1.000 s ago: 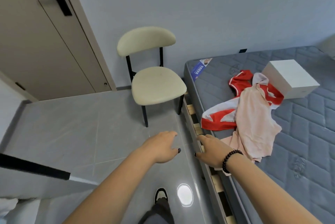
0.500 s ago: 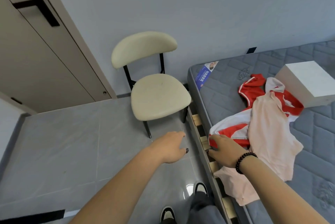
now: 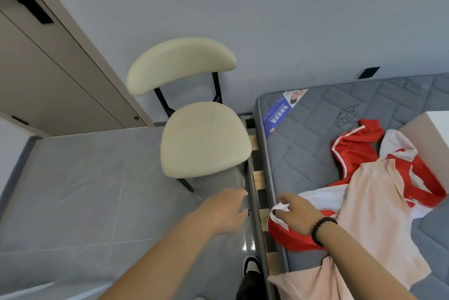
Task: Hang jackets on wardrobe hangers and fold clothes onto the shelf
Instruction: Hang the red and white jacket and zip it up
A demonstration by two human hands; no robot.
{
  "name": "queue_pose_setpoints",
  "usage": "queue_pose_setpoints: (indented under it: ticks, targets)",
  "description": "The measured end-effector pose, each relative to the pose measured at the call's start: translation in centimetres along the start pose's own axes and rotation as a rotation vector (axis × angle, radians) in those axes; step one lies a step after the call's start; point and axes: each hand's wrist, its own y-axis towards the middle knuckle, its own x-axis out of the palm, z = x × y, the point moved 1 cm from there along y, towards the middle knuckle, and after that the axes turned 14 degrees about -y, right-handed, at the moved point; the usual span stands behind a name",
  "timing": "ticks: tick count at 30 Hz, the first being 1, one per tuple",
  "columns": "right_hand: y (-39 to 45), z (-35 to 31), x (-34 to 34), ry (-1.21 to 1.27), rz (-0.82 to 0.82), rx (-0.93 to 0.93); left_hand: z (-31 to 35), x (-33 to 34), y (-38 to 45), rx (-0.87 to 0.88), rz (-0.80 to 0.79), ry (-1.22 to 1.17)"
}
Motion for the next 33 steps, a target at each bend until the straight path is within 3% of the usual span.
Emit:
queue_pose_setpoints:
  ticks: [6,9,14,21,24,28,33]
  targets:
    - [7.8,6.3,-0.4,0.438,-0.026,0.221,2.1,2.0,7.0,-0.027,-0.078,0.028]
    - [11.3,9.6,1.3,0.331,0.007,0.275,2.5,3.1,10.0,-0.032,-0.118,0.014]
    - [16.3,13.1,4.7,0.247,-0.094,0.274,2.0,4.5,14.4,-0.044,-0.143,0.008]
    - [18.6,16.4,8.8,-0.226,-0.365,0.178,0.4,5.8,17.1,-0.101,-0.159,-0.029]
    - [17.9,17.2,9.3,-0.304,-0.254,0.176,0.2,6.0,17.0,-0.125,-0.166,-0.035]
    - [16.7,16.5,7.3,-0.108,-0.077,0.195,1.1,5.6,15.9,-0.136,-0.175,-0.045]
    - [13.2,12.8,1.1,0.076,0.091,0.081,3.0,4.7,14.0,-0.122,-0.168,-0.1]
